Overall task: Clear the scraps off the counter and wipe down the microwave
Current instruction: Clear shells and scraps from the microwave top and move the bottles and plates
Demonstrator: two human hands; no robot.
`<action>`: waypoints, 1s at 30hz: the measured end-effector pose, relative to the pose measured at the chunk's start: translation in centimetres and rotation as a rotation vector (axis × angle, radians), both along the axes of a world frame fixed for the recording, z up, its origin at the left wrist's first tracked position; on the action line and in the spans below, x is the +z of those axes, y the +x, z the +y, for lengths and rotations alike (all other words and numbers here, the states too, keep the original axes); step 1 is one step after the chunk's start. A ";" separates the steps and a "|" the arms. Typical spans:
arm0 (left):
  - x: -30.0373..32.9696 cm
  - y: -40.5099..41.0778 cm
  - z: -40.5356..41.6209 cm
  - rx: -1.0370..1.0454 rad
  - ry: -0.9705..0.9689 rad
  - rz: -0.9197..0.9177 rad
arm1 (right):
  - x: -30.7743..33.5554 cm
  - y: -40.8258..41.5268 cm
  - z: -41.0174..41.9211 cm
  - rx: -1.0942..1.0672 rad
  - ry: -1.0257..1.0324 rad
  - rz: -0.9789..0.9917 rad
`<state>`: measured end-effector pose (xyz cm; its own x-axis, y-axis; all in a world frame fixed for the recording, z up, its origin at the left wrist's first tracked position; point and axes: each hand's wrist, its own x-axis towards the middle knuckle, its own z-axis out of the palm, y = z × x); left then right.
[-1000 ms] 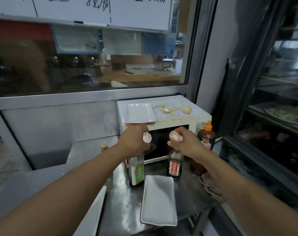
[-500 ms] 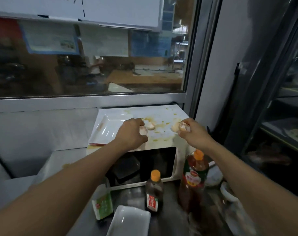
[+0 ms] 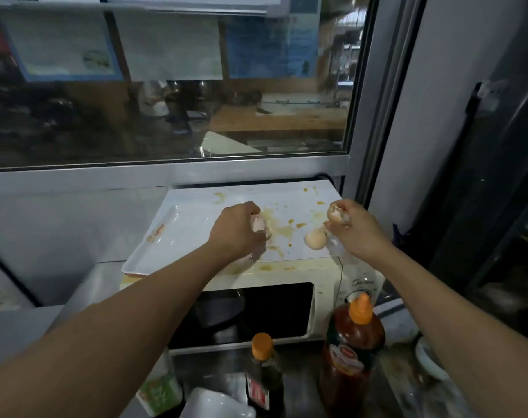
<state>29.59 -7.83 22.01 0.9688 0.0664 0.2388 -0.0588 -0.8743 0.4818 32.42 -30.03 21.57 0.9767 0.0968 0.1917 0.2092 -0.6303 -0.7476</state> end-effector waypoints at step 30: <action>-2.4 2.7 -0.7 -0.079 0.042 0.042 | -1.3 0.8 1.3 0.188 0.073 0.126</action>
<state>32.28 -8.54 19.65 0.9797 -0.0202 0.1992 -0.1095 -0.8872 0.4482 33.25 -28.76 20.32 0.9594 0.2697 0.0823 0.2198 -0.5323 -0.8176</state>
